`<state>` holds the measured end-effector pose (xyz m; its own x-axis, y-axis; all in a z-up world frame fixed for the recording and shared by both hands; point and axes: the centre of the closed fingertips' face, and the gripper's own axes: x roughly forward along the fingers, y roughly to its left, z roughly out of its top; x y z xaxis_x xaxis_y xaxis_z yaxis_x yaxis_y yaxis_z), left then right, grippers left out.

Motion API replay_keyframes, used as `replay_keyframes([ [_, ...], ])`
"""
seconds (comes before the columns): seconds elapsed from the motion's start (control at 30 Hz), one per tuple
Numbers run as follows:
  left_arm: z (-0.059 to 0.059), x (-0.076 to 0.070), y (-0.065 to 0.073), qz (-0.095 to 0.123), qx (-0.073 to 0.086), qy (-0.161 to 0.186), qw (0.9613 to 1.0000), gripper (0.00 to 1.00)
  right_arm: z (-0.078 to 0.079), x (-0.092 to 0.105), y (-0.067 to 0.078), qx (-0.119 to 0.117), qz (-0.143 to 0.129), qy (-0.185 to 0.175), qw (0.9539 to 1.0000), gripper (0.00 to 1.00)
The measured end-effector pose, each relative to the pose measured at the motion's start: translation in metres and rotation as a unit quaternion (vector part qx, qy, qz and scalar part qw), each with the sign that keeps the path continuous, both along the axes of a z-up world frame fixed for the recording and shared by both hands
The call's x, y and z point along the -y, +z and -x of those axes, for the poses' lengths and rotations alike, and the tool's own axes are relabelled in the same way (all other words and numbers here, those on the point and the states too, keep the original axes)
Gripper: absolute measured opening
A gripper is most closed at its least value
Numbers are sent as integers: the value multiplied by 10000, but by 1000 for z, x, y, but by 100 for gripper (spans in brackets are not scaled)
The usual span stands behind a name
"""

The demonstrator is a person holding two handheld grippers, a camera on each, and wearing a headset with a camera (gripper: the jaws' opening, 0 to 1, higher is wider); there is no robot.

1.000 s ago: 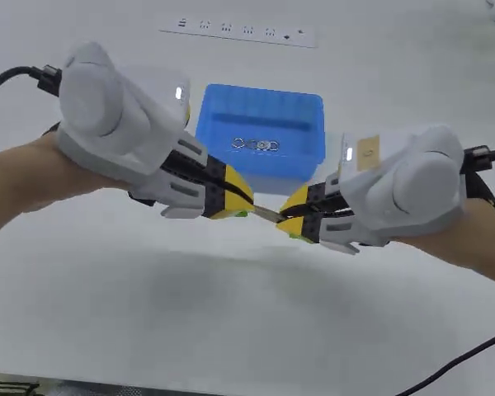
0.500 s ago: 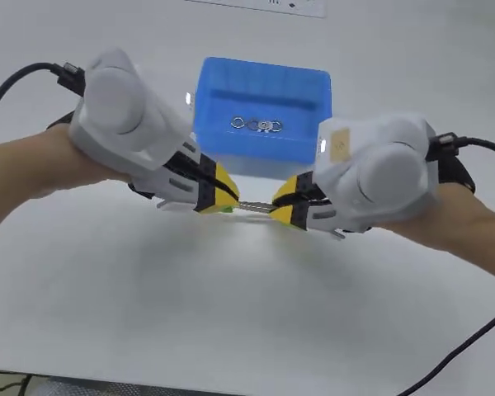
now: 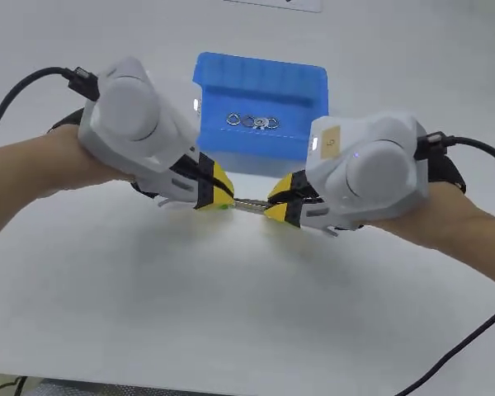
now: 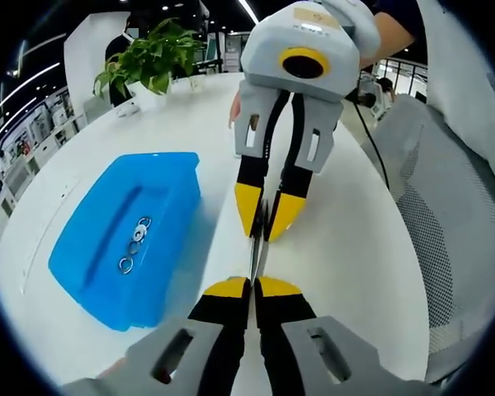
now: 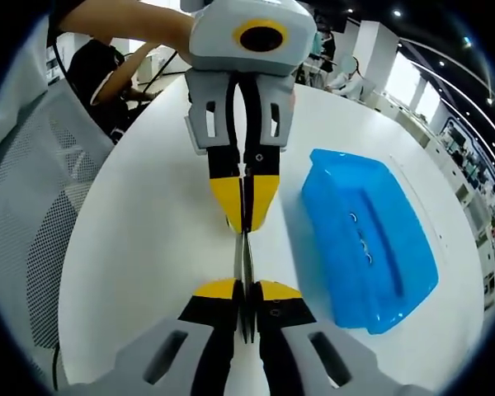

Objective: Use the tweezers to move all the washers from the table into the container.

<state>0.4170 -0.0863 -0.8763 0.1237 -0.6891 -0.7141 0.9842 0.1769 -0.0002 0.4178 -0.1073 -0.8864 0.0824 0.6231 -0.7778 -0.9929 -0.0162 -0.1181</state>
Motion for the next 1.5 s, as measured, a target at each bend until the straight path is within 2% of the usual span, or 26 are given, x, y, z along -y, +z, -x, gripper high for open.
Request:
replay_keyframes([
  [0.1,-1,-1,0,-46,12,78,10000,7,-1,0,0,4,2,-5,10000,10],
  [0.17,-1,-5,-3,-194,25,79,9998,7,-1,0,0,-4,6,-18,10000,10],
  [0.23,-1,-7,-3,-236,54,85,9997,7,-1,0,0,11,26,-12,10000,11],
  [0.33,-3,-8,5,-91,33,273,9996,9,0,1,4,31,-14,-20,10000,11],
  [0.43,-5,-12,9,-98,53,351,9993,11,-2,1,11,36,-145,-122,9998,14],
  [0.57,0,-14,15,-50,3,440,9990,14,-3,3,19,59,-256,-259,9993,16],
  [0.6,5,-14,18,26,-81,514,9986,16,-2,5,25,54,-359,-363,9987,17],
  [0.63,7,-14,22,94,-78,555,9984,18,-2,6,29,50,-442,-426,9981,17],
  [0.67,10,-14,26,197,-75,608,9979,20,0,7,33,-7,-582,-530,9969,19],
  [0.7,19,-10,35,522,-255,726,9957,21,2,11,41,-64,-784,-687,9945,21],
  [0.73,25,-9,39,700,-399,773,9937,24,3,13,45,-110,-927,-833,9921,22],
  [0.77,33,-9,46,897,-455,827,9915,27,7,18,52,-240,-1142,-973,9884,24],
  [0.8,36,-10,50,951,-364,821,9914,29,9,21,58,-281,-1290,-1083,9853,26],
  [0.87,50,-16,54,942,-377,843,9913,35,19,29,70,-401,-1648,-1225,9779,30],
  [0.9,59,-19,56,963,-394,871,9908,38,23,33,73,-421,-1707,-1286,9760,33],
  [1.03,77,-29,59,849,-298,1052,9904,53,43,53,80,-313,-1765,-1349,9745,44],
  [1.07,81,-34,61,796,-198,1127,9902,56,48,56,85,-289,-1864,-1434,9715,48],
  [1.13,83,-40,68,802,-27,1327,9879,60,51,59,93,-213,-2021,-1561,9666,55],
  [1.27,87,-50,76,788,126,1689,9824,74,52,66,105,41,-2183,-1878,9576,69],
  [1.3,89,-51,77,776,101,1744,9816,77,52,67,107,89,-2214,-1931,9558,75],
  [1.33,93,-51,79,777,94,1727,9819,78,55,66,112,72,-2343,-1958,9522,79],
  [1.37,96,-51,80,784,94,1716,9820,78,57,64,114,36,-2402,-1966,9506,82],
  [1.43,100,-48,86,809,99,1714,9818,82,60,65,114,78,-2330,-1957,9526,84],
  [1.47,102,-48,88,817,141,1715,9817,84,63,65,114,135,-2260,-1910,9551,85],
  [1.5,102,-47,93,852,229,1712,9813,85,64,64,115,149,-2265,-1899,9552,86],
])
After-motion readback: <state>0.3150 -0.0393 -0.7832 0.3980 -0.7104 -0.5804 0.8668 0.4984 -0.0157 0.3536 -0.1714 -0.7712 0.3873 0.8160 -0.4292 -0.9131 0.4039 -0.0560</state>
